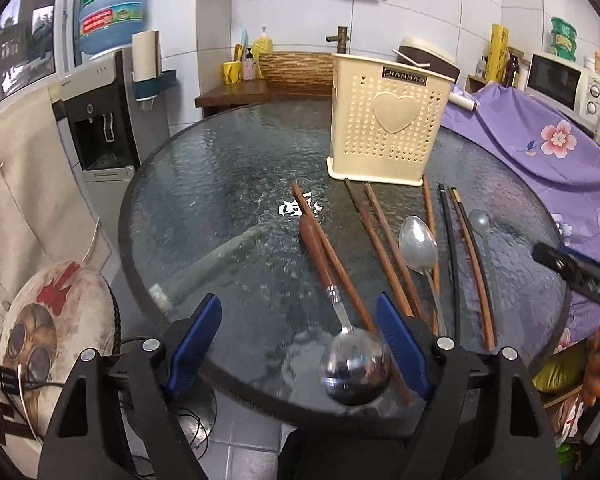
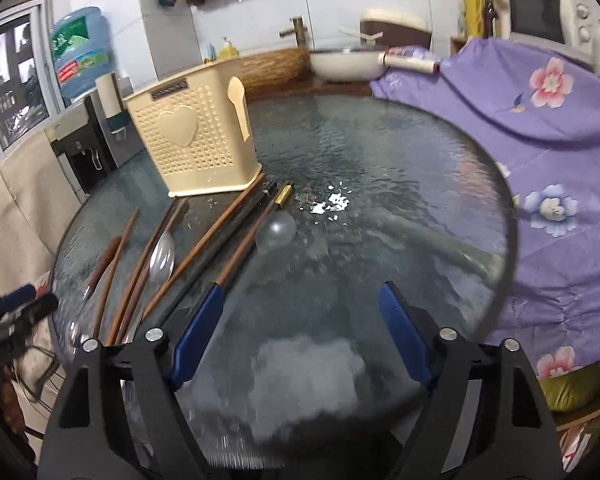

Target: Organize utensils

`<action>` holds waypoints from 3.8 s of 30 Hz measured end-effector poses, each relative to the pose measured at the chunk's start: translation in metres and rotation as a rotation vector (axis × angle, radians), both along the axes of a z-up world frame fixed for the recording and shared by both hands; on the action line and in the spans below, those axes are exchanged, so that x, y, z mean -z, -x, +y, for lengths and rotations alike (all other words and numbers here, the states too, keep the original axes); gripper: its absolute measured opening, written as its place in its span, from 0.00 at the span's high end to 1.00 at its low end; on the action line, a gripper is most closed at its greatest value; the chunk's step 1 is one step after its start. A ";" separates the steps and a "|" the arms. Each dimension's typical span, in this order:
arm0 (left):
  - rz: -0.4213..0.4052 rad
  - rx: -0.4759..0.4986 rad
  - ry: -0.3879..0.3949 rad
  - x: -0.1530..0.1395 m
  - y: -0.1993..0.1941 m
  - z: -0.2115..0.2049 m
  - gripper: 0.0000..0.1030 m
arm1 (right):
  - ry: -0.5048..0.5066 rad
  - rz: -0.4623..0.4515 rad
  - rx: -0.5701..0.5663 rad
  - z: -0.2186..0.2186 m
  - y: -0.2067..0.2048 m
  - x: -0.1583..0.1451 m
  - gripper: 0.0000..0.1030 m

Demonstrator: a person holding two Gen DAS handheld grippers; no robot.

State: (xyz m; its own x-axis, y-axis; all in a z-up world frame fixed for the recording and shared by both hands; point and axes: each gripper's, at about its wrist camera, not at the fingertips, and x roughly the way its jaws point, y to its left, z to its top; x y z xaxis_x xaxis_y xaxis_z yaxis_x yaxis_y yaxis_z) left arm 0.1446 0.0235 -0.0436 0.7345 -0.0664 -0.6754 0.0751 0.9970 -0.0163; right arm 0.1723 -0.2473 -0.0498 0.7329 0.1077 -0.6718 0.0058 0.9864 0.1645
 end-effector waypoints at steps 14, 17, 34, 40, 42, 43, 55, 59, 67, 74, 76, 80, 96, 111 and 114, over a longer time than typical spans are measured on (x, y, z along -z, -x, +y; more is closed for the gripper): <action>0.050 -0.015 -0.014 0.008 -0.041 0.008 0.24 | 0.026 0.165 0.013 0.035 -0.088 0.035 0.43; 0.059 -0.015 -0.002 0.010 -0.046 0.009 0.24 | 0.044 0.160 0.022 0.037 -0.092 0.038 0.49; 0.138 -0.005 0.041 0.018 -0.077 0.002 0.51 | 0.073 0.128 -0.005 0.042 -0.091 0.034 0.64; 0.181 0.001 0.035 0.023 -0.091 -0.004 0.64 | 0.073 0.118 -0.021 0.039 -0.090 0.030 0.64; 0.192 -0.003 0.052 0.024 -0.090 0.000 0.66 | 0.070 0.118 -0.025 0.037 -0.090 0.029 0.64; 0.200 -0.005 0.069 0.024 -0.090 0.002 0.67 | 0.069 0.118 -0.028 0.037 -0.089 0.028 0.64; 0.217 -0.008 0.006 0.026 -0.106 -0.007 0.72 | 0.064 0.114 -0.059 0.038 -0.089 0.027 0.64; 0.230 -0.002 0.005 0.025 -0.115 -0.010 0.83 | 0.054 0.112 -0.067 0.036 -0.089 0.024 0.64; 0.233 0.000 0.069 0.023 -0.120 -0.006 0.85 | 0.019 0.090 -0.087 0.029 -0.088 0.015 0.64; 0.130 0.012 0.106 -0.013 -0.111 -0.002 0.85 | -0.024 0.006 -0.127 0.023 -0.078 -0.008 0.64; 0.097 0.018 0.112 -0.026 -0.106 -0.002 0.85 | -0.028 -0.022 -0.145 0.022 -0.074 -0.018 0.64; 0.033 0.028 0.118 -0.051 -0.093 -0.001 0.85 | -0.006 -0.074 -0.188 0.026 -0.064 -0.039 0.64; 0.012 0.046 0.153 -0.057 -0.088 0.004 0.85 | 0.044 -0.033 -0.077 0.007 -0.074 -0.038 0.37; -0.003 0.059 0.154 -0.059 -0.083 0.002 0.85 | 0.081 0.176 -0.008 0.030 -0.118 0.032 0.46; 0.000 0.059 0.154 -0.058 -0.085 0.001 0.85 | 0.079 0.189 0.008 0.031 -0.125 0.038 0.53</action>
